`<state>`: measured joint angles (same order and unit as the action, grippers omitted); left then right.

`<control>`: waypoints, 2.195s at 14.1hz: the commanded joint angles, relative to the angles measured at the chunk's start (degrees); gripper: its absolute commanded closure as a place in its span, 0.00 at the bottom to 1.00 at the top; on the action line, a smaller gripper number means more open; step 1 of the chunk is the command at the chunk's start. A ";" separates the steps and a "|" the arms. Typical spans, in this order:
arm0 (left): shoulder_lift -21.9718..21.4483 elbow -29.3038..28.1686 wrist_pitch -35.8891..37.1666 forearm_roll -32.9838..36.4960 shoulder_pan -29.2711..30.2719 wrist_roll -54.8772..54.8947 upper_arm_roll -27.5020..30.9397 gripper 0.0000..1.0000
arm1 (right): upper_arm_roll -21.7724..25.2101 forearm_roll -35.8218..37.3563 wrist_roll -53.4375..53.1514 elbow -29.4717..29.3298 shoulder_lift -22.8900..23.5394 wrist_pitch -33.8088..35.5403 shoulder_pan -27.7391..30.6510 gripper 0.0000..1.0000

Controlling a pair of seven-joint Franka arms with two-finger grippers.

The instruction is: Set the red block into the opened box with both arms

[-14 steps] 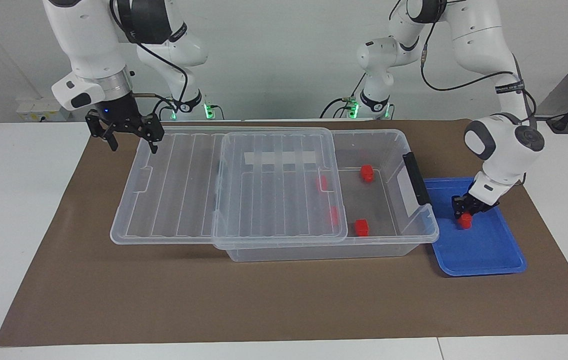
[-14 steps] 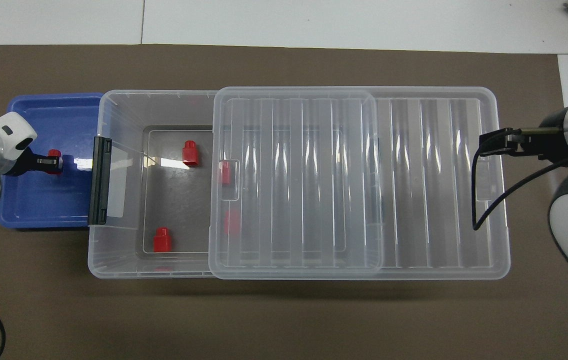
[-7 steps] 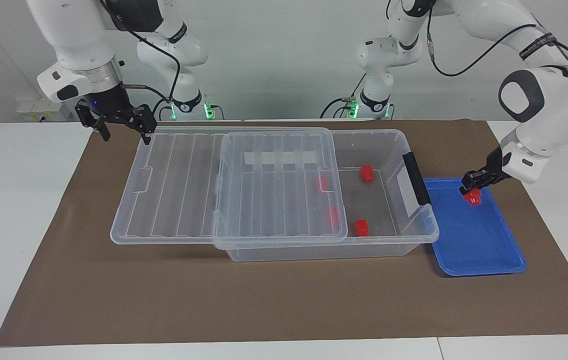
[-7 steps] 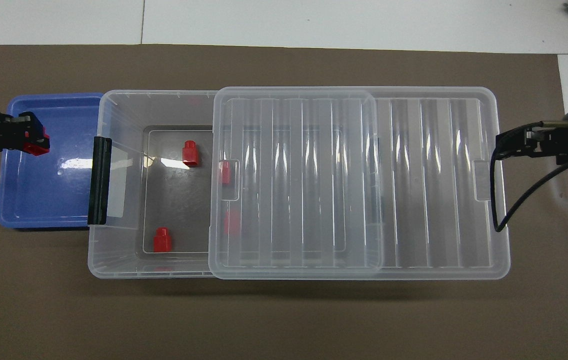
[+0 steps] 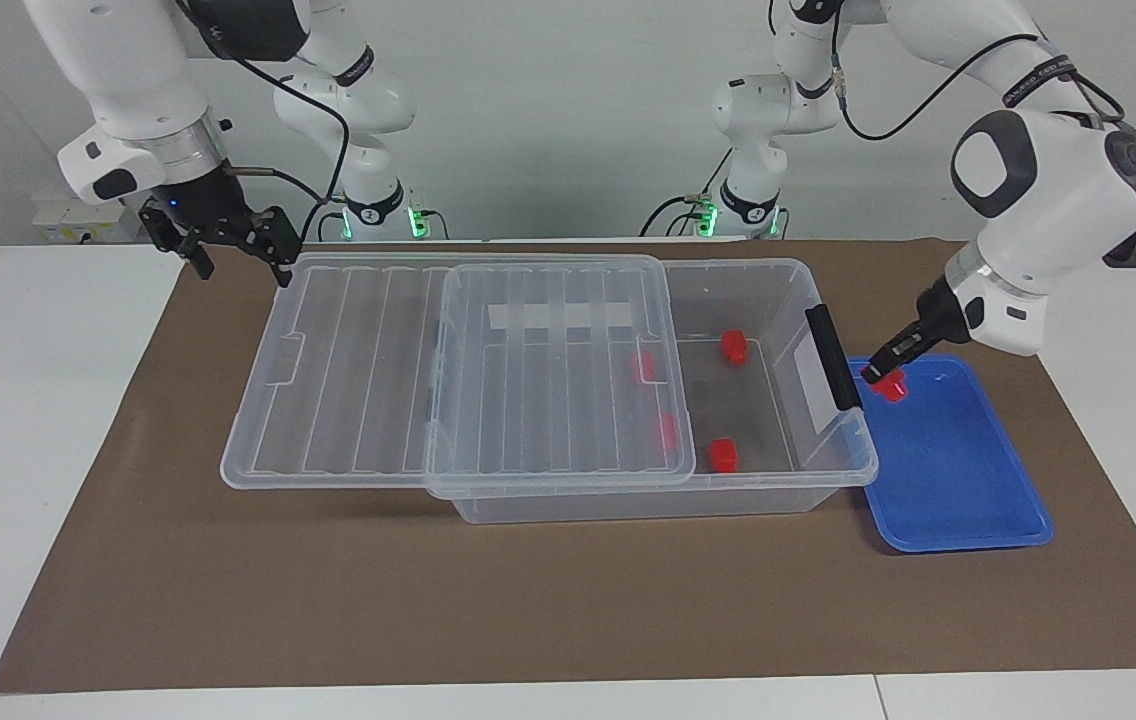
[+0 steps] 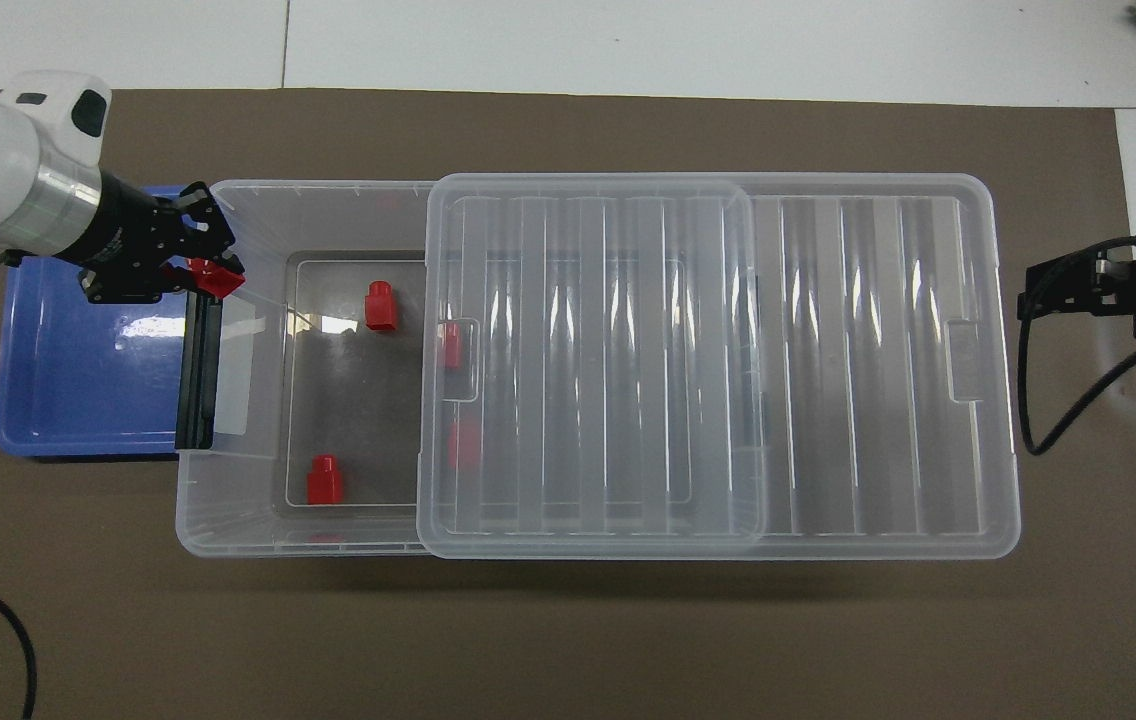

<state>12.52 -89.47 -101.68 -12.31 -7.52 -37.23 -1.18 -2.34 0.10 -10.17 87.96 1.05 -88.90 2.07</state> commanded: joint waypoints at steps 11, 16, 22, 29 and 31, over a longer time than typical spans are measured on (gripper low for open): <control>-11.73 -36.30 -27.07 9.32 -11.03 7.26 0.92 1.00 | -0.39 2.18 -0.29 2.92 -1.93 -1.37 -0.58 0.00; -7.16 -37.10 -33.75 9.32 -12.26 6.73 0.92 1.00 | -0.47 2.09 -0.12 2.83 -1.93 -1.28 -0.49 0.00; -4.18 -37.01 -37.09 11.24 -13.67 6.55 1.01 1.00 | -0.47 2.01 -0.03 2.83 -1.84 -1.37 -0.05 0.00; -2.94 -37.01 -37.27 13.36 -13.67 6.55 1.01 1.00 | -0.39 1.22 -0.20 5.73 -2.72 -6.29 0.47 0.26; -3.03 -36.83 -37.10 13.36 -13.67 6.64 1.01 0.96 | -0.39 1.22 -0.12 8.61 -3.94 -9.00 0.74 0.64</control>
<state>9.48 -125.84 -137.72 -0.29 -20.48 -30.45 -0.92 -2.47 1.49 -10.17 91.45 0.30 -94.31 1.98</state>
